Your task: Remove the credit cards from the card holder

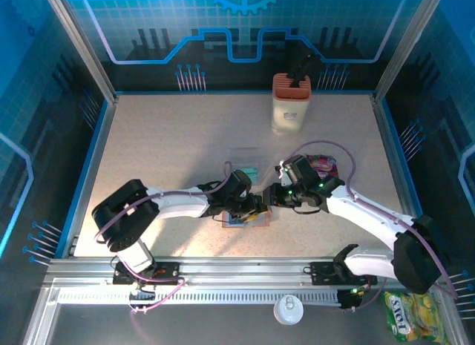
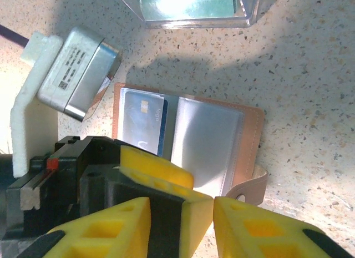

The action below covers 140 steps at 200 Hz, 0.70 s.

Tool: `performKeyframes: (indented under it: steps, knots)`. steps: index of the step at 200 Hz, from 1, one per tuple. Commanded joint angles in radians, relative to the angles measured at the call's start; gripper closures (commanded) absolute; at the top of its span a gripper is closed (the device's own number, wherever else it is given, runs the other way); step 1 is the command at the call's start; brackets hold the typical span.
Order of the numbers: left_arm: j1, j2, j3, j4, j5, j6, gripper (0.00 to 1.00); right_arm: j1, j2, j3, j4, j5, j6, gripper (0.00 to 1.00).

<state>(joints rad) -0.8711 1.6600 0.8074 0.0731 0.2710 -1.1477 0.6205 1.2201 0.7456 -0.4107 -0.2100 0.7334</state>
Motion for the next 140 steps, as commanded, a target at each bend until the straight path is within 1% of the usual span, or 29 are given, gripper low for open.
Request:
performKeyframes:
  steps: [1,25,64,73,99,140]
  knots:
    - [-0.016,-0.070,-0.018,0.007,0.023,0.002,0.51,-0.014,-0.036,-0.002,-0.008,0.049,0.011,0.64]
    - [-0.016,-0.084,-0.008,-0.040,0.012,0.023,0.53,-0.032,-0.074,-0.012,-0.020,0.074,0.012,0.63]
    - [-0.022,-0.040,-0.004,-0.022,0.025,0.014,0.68,-0.072,-0.139,-0.031,-0.042,0.102,0.012,0.63]
    - [-0.025,-0.028,-0.001,-0.027,0.027,0.015,0.70,-0.079,-0.155,-0.037,-0.043,0.103,0.012,0.63]
    - [-0.030,0.000,0.009,-0.049,0.028,0.018,0.72,-0.094,-0.177,-0.055,-0.042,0.097,0.014,0.63]
    - [-0.035,0.035,0.013,-0.036,0.041,0.007,0.74,-0.102,-0.173,-0.069,-0.022,0.077,0.024,0.63]
